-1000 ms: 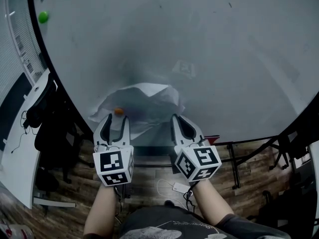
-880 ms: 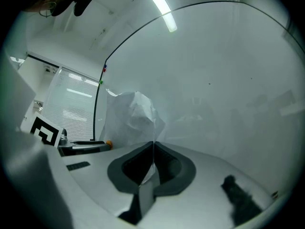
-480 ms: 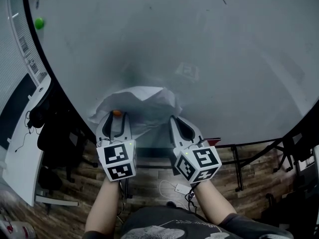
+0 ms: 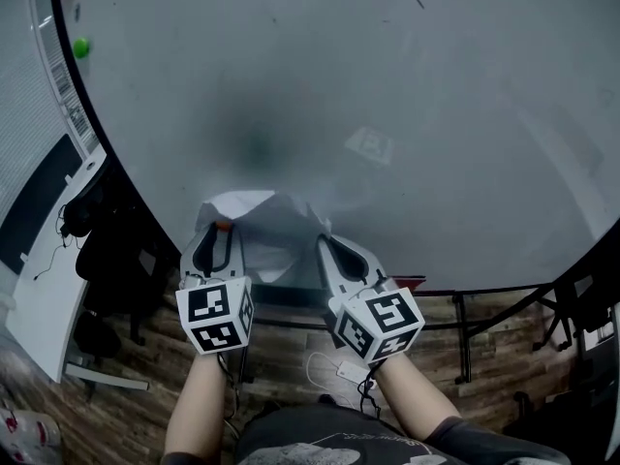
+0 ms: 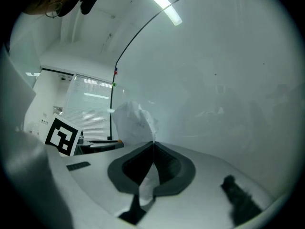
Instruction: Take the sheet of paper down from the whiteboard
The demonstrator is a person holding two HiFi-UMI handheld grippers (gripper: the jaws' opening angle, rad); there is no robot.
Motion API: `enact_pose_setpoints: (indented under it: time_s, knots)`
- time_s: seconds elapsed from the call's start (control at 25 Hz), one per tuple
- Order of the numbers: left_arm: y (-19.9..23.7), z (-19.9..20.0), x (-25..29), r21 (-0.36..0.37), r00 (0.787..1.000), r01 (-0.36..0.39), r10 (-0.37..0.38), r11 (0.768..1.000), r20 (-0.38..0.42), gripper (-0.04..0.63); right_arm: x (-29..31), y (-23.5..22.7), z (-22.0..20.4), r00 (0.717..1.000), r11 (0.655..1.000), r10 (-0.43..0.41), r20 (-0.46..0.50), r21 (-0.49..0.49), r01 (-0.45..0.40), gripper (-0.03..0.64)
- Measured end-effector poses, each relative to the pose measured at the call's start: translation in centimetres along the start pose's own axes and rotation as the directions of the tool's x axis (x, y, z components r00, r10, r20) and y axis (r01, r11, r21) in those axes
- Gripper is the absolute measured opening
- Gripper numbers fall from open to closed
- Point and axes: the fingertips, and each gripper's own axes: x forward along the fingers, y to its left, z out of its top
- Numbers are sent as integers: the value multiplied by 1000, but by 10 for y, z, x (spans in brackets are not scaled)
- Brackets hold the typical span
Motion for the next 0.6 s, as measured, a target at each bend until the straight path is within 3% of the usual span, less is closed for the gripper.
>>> enact_pose_setpoints:
  time_s: [0.28, 0.6]
  knots:
    - [-3, -55, -53, -52, 993, -77, 72, 996, -89, 126, 1, 21, -49, 983, 991, 136, -124, 3, -137, 25]
    - [-5, -100, -117, -82, 986, -74, 61, 994, -153, 126, -14, 52, -92, 964, 987, 163, -209, 25, -162, 23]
